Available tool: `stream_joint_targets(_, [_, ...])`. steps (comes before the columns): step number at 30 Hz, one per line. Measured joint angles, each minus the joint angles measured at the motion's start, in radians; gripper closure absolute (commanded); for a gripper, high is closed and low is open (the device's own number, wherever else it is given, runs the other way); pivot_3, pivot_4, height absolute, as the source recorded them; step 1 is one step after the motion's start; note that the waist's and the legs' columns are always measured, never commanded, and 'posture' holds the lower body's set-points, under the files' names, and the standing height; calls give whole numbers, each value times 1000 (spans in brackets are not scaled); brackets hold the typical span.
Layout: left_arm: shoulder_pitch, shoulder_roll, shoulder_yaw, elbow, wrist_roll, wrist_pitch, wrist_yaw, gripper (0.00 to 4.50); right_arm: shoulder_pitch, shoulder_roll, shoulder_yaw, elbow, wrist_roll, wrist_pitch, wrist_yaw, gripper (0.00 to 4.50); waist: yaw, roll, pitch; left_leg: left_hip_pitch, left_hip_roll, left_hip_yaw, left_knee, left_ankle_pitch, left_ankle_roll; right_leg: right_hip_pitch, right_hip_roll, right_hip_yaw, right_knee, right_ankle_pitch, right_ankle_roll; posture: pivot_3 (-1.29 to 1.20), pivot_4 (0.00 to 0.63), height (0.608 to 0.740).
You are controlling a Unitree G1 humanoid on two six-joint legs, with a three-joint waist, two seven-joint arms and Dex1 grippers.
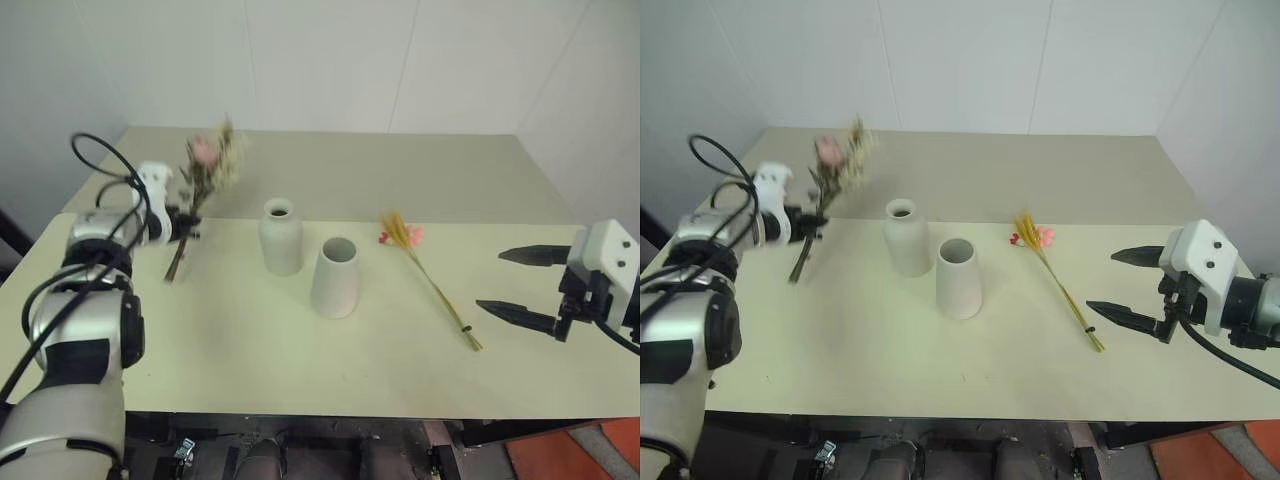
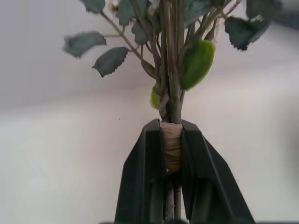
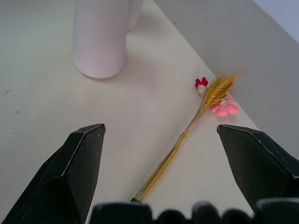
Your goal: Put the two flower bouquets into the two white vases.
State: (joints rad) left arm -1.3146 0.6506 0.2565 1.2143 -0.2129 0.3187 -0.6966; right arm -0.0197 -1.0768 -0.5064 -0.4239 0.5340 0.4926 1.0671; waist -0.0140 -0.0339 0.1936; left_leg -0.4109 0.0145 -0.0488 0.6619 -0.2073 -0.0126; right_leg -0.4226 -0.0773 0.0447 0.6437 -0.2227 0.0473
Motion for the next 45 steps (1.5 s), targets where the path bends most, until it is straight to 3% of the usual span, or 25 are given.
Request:
stream_joint_targets(2, [-51,-28,115,-48,-102,-76,9,4375,4,1,-13,0,0,0,0,0,1,0,0,1,0,0,0,0,0,1,0,0,0,0,0,0,150,740])
stream_joint_targets(6, [-64,-127,222,-120,-212,-243,-19,4375,21,27,-20,-5,-2,-6,-7,0,1,0,0,5,0,0,0,0,-1,5,0,0,0,-2,4,0,150,740])
stream_joint_targets(9, [-66,-191,315,-109,-344,-216,-157,4375,46,60,-21,-32,-2,-9,-17,0,0,0,0,4,0,0,0,2,-3,4,0,0,0,-1,6,0,150,740])
stream_joint_targets(13, [-75,-236,313,-67,-375,-167,-314,4375,98,109,-46,-88,-4,-9,-56,0,-3,0,0,4,0,0,0,2,-3,3,1,1,0,-1,6,0,150,740])
stream_joint_targets(24, [-75,-255,262,31,-316,-140,-406,4375,283,208,-159,-262,0,12,-142,0,-3,0,0,4,0,0,0,2,-3,4,1,1,0,-1,6,0,150,740])
stream_joint_targets(34, [-50,-299,135,50,-167,-252,-393,4375,265,220,-155,-272,-1,17,-203,0,-2,0,0,4,0,0,0,2,-2,4,1,1,-1,-1,6,0,150,740])
stream_joint_targets(45, [23,-293,102,60,-107,-298,-440,4375,257,213,-151,-251,-1,17,-201,0,0,0,0,4,0,0,0,2,-2,4,1,1,-1,-1,6,0,150,740])
